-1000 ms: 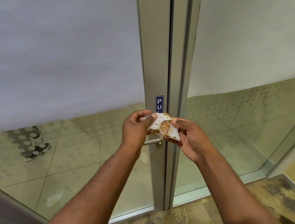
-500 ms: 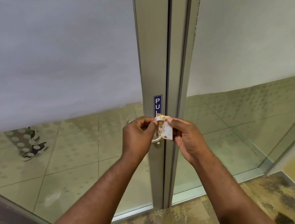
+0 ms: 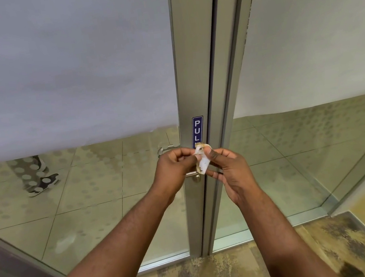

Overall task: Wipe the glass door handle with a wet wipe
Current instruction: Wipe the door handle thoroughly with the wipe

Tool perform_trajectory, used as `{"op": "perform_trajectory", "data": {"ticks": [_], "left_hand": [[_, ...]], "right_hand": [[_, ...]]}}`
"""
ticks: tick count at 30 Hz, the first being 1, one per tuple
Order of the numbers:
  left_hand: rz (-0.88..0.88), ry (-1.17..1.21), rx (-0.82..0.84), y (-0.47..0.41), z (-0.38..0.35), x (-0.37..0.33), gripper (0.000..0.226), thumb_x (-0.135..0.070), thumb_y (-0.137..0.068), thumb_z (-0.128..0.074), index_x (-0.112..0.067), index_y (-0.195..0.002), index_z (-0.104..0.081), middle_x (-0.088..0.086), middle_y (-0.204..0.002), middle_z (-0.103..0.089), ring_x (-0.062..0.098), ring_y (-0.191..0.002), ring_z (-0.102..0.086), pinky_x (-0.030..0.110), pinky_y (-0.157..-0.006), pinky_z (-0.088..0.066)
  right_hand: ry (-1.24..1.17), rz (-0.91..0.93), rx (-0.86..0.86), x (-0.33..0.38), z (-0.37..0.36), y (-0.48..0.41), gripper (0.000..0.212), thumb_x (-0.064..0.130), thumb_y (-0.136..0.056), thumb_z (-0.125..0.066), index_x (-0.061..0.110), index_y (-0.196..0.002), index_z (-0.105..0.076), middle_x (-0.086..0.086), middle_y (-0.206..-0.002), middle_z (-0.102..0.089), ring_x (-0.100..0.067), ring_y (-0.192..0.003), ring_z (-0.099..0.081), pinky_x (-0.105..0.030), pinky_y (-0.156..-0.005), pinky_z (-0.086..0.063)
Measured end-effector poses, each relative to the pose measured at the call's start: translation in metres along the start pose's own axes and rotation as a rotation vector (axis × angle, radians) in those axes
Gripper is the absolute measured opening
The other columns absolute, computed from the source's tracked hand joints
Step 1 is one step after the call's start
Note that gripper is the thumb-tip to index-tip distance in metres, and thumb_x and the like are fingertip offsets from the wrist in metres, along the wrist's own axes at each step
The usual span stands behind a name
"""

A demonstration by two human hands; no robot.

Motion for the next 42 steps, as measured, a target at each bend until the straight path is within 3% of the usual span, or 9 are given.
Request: {"op": "perform_trajectory", "data": {"ticks": [4,8,12,16,21,26,33,37,42], "left_hand": [[0.059,0.139,0.009,-0.001,0.004,0.001,0.017,0.008,-0.093,-0.064,-0.004,-0.103,-0.071,0.008,-0.083,-0.076,0.016,-0.070,-0.071,0.026,-0.064,-0.058],[0.004,-0.029,-0.043,-0.003,0.009,0.000,0.023,0.008,-0.088,-0.069,-0.008,-0.105,-0.069,0.006,-0.086,-0.074,0.013,-0.075,-0.070,0.028,-0.072,-0.059],[-0.119,-0.261,-0.105,-0.007,0.014,-0.002,0.024,-0.008,-0.086,-0.080,-0.019,-0.104,-0.068,-0.004,-0.097,-0.072,-0.001,-0.068,-0.063,0.018,-0.065,-0.054],[-0.376,-0.462,-0.242,-0.006,0.032,-0.021,0.019,-0.015,-0.094,-0.071,-0.023,-0.111,-0.066,-0.013,-0.109,-0.068,-0.001,-0.091,-0.063,0.030,-0.080,-0.057],[-0.895,-0.860,-0.332,-0.012,0.052,-0.063,0.033,-0.011,-0.092,-0.062,-0.009,-0.126,-0.065,0.008,-0.140,-0.059,0.024,-0.134,-0.052,0.039,-0.109,-0.046],[-1.043,-1.155,-0.301,-0.038,0.068,-0.083,0.051,-0.013,-0.095,-0.060,-0.007,-0.145,-0.053,0.019,-0.165,-0.030,0.037,-0.156,-0.021,0.055,-0.128,-0.017],[-1.141,-1.371,-0.285,-0.074,0.093,-0.086,0.058,-0.014,-0.098,-0.056,-0.007,-0.154,-0.042,0.023,-0.166,-0.025,0.040,-0.156,-0.019,0.052,-0.129,-0.012],[-1.167,-1.420,-0.296,-0.086,0.100,-0.082,0.060,-0.015,-0.098,-0.056,-0.006,-0.156,-0.040,0.023,-0.167,-0.024,0.042,-0.156,-0.019,0.050,-0.129,-0.007],[-1.193,-1.434,-0.331,-0.093,0.102,-0.080,0.062,-0.016,-0.098,-0.057,-0.006,-0.157,-0.039,0.024,-0.166,-0.025,0.042,-0.155,-0.019,0.047,-0.129,-0.003]], "right_hand": [[-0.103,-0.106,0.065,-0.014,0.002,-0.003,0.029,0.023,-0.085,-0.079,0.003,-0.103,-0.070,-0.016,-0.088,-0.072,-0.027,-0.078,-0.067,-0.060,-0.098,-0.053],[-0.076,-0.109,0.131,-0.017,-0.003,0.000,0.049,0.024,-0.077,-0.083,0.003,-0.119,-0.071,-0.023,-0.110,-0.073,-0.026,-0.086,-0.068,-0.045,-0.088,-0.057],[-0.037,-0.093,0.072,-0.023,-0.003,-0.003,0.029,0.009,-0.084,-0.079,0.002,-0.111,-0.074,-0.020,-0.105,-0.076,-0.028,-0.085,-0.073,-0.036,-0.073,-0.061],[-0.069,-0.116,0.003,-0.029,0.004,-0.007,0.025,0.008,-0.088,-0.075,-0.002,-0.111,-0.071,-0.022,-0.103,-0.077,-0.030,-0.084,-0.076,-0.035,-0.067,-0.064],[-0.066,-0.129,-0.099,-0.045,0.019,-0.012,0.028,0.014,-0.091,-0.074,0.002,-0.115,-0.070,-0.017,-0.104,-0.078,-0.026,-0.087,-0.077,-0.044,-0.075,-0.063],[-0.062,-0.077,-0.375,-0.065,0.044,-0.025,0.022,0.005,-0.094,-0.068,0.004,-0.116,-0.069,-0.016,-0.105,-0.076,-0.029,-0.093,-0.076,-0.038,-0.070,-0.064],[0.262,0.180,-0.605,-0.072,0.051,-0.043,0.018,0.012,-0.088,-0.078,0.025,-0.097,-0.070,-0.001,-0.101,-0.075,-0.017,-0.092,-0.073,-0.038,-0.080,-0.063],[0.432,0.243,-0.589,-0.071,0.032,-0.057,0.013,0.016,-0.089,-0.077,0.020,-0.097,-0.067,-0.001,-0.107,-0.067,0.003,-0.081,-0.060,-0.001,-0.066,-0.043],[0.412,0.185,-0.502,-0.095,0.015,-0.076,0.015,0.024,-0.089,-0.078,0.018,-0.100,-0.071,0.003,-0.105,-0.065,0.001,-0.085,-0.063,0.000,-0.064,-0.042]]}}
Point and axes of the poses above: each hand's wrist, its own y-axis away from the middle knuckle, its own z-axis out of the back of the hand, x = y × z, the point moved 6 cm from there along -y, towards the middle knuckle
